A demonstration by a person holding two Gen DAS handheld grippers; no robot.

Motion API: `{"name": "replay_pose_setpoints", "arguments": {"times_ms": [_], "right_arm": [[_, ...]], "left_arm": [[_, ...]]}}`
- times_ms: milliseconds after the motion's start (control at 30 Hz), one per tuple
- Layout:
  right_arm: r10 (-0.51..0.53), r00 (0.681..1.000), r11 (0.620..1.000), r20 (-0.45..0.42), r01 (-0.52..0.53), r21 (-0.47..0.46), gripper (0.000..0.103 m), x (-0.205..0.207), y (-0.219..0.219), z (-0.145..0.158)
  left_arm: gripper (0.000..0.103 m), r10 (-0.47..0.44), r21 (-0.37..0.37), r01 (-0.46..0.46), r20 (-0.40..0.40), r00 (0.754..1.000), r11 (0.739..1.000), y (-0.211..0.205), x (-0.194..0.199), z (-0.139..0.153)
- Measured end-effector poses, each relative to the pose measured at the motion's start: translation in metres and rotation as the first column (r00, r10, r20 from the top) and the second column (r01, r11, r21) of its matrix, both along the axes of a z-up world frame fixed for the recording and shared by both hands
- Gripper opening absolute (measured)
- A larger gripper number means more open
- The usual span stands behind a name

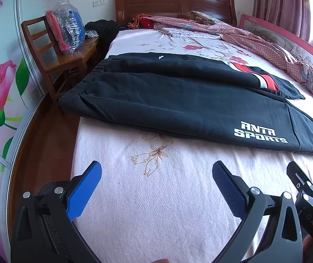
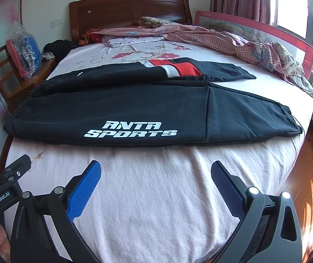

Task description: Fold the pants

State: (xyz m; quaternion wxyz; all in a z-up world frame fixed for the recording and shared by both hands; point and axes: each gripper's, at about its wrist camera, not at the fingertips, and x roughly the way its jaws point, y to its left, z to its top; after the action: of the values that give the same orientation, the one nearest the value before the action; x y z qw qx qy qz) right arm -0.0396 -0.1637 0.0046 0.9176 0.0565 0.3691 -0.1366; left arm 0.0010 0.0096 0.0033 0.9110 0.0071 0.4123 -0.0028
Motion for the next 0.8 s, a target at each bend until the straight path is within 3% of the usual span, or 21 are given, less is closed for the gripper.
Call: {"name": "replay_pose_setpoints", "arguments": {"times_ms": [633,800], "right_arm": [[-0.004,1.0,1.0,0.0,0.004,0.005,0.1,-0.001,-0.0015,0.0008],[-0.002,1.0,1.0,-0.007,0.002,0.006,0.1,0.0,-0.0022,-0.0002]], "left_arm": [[0.101,-0.018,0.012,0.018,0.0,1.0,1.0,-0.0045,-0.0008,-0.0009],[0.101,-0.014,-0.025,0.014,-0.026,1.0,1.0,0.0006,0.0049,-0.0032]]}}
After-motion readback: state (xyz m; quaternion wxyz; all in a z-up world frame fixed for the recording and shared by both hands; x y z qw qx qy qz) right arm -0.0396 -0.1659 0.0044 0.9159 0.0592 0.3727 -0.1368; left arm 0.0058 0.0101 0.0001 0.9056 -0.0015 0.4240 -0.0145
